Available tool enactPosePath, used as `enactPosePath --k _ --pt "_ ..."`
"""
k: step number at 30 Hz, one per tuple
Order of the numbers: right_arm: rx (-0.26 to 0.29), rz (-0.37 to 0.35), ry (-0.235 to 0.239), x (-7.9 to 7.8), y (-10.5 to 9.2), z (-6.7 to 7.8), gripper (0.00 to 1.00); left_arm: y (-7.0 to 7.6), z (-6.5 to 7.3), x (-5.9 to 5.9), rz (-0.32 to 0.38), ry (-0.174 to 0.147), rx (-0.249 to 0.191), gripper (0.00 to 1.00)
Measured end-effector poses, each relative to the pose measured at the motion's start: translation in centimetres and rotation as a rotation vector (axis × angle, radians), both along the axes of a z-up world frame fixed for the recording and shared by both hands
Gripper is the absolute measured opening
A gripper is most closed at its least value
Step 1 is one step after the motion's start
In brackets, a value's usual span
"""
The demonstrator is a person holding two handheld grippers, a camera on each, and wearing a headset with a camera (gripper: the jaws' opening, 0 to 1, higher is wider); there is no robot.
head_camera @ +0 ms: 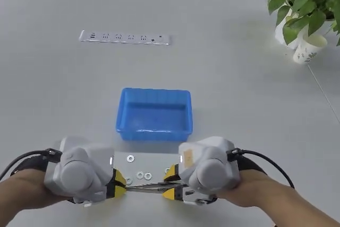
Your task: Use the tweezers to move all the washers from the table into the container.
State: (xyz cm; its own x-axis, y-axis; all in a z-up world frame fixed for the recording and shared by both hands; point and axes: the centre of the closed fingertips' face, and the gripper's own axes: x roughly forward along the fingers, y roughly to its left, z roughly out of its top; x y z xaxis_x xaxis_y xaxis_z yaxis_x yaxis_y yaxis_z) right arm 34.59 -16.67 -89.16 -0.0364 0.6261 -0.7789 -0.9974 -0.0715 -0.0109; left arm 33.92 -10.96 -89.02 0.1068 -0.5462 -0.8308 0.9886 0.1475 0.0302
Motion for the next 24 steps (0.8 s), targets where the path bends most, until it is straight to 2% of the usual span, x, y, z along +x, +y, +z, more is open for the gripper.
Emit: enactPosePath --k 7,18,24 --pt "-0.011 0.014 -0.021 0.11 -0.01 -0.06 0.13 0.0 0.02 0.03 0.0 -0.003 -0.001 0.06" --pt "-0.018 0.02 -0.026 0.03 -0.04 -0.06 0.12 0.02 0.17 0.06 0.008 -0.005 0.001 0.05" --pt "-0.02 0.023 -0.026 0.03 -0.07 -0.05 0.12 0.03 0.61 0.07 0.02 0.001 -0.012 0.05"
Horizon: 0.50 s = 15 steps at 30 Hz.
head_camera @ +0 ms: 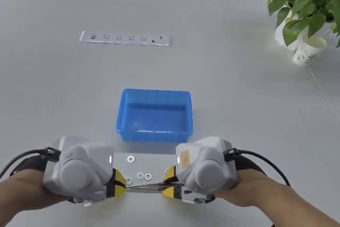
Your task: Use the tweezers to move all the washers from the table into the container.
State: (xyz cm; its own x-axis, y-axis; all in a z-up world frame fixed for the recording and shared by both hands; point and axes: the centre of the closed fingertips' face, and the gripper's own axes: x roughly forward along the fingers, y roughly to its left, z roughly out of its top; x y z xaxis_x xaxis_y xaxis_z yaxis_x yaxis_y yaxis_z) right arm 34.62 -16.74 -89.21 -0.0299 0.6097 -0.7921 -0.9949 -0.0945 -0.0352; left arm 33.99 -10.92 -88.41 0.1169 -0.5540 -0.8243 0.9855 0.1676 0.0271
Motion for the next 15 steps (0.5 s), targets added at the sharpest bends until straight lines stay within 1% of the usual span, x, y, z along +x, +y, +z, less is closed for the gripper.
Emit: enactPosePath --k 12,15 --pt "0.001 0.001 0.001 0.0 -0.1 0.1 0.12 -0.4 2.1 -0.1 -0.003 -0.005 -0.028 0.04" --pt "0.0 0.003 -0.001 0.0 -0.2 0.2 0.12 -0.7 2.8 -0.1 -0.006 -0.01 -0.037 0.04"
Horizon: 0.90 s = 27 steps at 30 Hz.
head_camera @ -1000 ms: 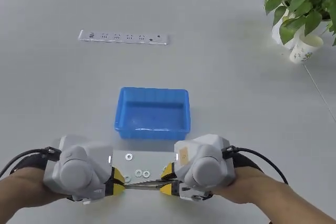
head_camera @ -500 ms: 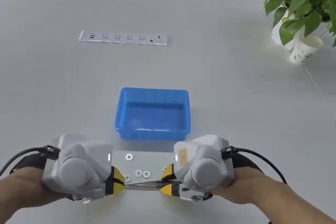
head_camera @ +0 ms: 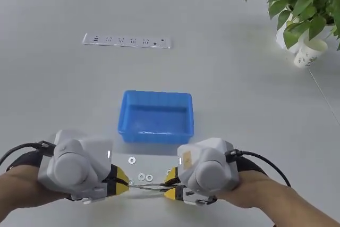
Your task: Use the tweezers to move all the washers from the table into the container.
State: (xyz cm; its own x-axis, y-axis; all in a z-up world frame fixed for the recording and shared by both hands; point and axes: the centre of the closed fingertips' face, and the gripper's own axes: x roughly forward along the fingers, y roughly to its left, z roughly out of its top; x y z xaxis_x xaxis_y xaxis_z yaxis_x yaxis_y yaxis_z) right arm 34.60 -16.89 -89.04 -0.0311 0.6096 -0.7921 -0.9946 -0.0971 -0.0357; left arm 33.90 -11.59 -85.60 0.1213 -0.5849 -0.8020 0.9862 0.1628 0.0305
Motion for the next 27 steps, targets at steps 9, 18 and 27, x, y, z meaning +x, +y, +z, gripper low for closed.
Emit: enactPosePath --k 9,18,27 --pt "0.005 -0.003 0.0 0.0 -0.1 0.3 0.12 -0.9 2.1 0.2 -0.02 -0.013 -0.031 0.04" --pt "0.015 -0.006 0.006 -0.2 0.0 0.8 0.12 -1.9 3.9 0.4 -0.042 -0.029 -0.057 0.04" --pt "0.05 -0.029 0.018 -0.2 0.3 1.4 0.11 -3.0 5.7 0.5 -0.058 -0.039 -0.094 0.04"
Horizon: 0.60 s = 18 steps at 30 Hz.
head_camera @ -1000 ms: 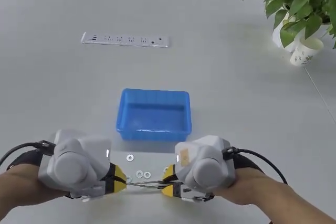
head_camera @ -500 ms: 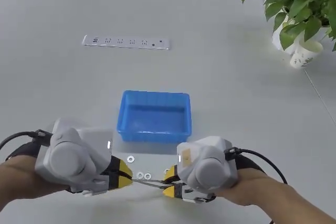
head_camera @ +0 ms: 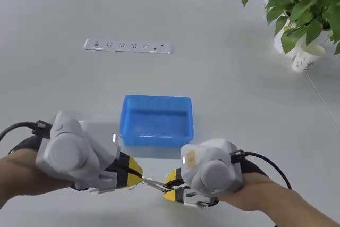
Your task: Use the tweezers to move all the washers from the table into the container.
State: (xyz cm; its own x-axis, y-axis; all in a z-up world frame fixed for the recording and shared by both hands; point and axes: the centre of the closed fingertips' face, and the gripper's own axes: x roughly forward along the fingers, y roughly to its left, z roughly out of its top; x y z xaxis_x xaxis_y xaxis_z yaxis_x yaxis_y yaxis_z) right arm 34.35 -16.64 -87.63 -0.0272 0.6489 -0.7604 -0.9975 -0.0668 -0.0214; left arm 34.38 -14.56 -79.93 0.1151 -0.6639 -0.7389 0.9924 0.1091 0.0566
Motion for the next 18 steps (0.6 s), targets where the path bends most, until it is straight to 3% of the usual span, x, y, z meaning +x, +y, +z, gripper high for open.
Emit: enactPosePath --k 18 --pt "0.04 -0.034 0.024 -0.2 0.8 0.9 0.09 -2.4 2.3 0.2 -0.031 -0.015 -0.076 0.05"
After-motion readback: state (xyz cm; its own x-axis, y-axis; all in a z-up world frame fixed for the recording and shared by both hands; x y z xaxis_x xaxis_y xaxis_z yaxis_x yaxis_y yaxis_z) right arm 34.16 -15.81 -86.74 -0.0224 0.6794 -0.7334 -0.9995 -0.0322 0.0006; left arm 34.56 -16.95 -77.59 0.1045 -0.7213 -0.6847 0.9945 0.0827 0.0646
